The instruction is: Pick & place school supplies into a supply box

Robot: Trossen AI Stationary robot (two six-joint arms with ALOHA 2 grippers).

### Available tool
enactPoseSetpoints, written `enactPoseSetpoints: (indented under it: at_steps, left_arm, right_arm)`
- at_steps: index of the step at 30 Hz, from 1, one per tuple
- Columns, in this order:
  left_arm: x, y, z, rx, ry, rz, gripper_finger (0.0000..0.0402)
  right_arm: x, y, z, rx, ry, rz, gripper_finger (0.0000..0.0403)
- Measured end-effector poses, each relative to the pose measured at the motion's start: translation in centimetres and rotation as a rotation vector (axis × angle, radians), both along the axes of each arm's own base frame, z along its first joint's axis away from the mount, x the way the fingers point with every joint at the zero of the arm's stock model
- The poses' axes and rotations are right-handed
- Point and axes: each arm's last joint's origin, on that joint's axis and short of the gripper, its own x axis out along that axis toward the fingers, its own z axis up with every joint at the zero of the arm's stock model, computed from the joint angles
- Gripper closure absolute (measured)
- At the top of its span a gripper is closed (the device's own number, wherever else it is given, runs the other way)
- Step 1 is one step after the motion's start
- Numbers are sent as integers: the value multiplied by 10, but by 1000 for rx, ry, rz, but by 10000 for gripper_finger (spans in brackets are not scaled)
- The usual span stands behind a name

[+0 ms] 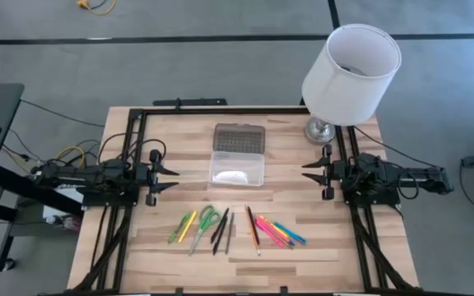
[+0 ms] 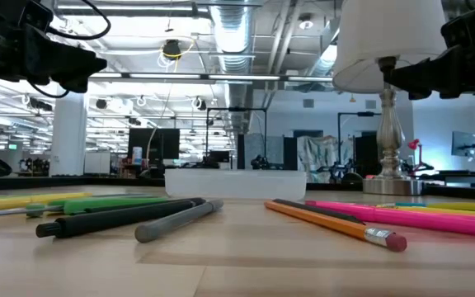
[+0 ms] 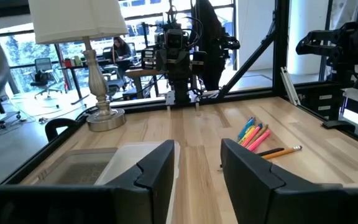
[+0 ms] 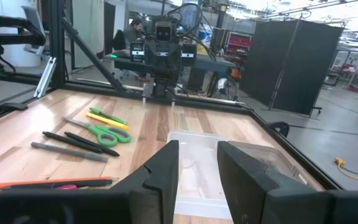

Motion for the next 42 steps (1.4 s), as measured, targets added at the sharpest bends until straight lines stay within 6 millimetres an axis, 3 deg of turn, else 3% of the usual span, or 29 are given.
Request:
enactPoseSetpoints:
  at_steps: [14, 19, 22, 36, 42]
  left_arm:
    - [0, 0, 0, 0, 0, -1, 274]
    - [0, -1, 1, -51, -11, -36, 274]
    - [0, -1, 4, -138, -37, -54, 274]
    - [0, -1, 2, -253, -9, -42, 274]
    - [0, -1, 1, -295, -2, -52, 274]
  right_arm:
    - [0, 0, 0, 18, -2, 3, 295]
    - [0, 1, 5, 285, -59, 18, 295]
    - [0, 2, 10, 359, -114, 32, 295]
    - [-1, 1, 14, 360, -144, 33, 295]
    - [-3, 4, 27, 380, -263, 111, 295]
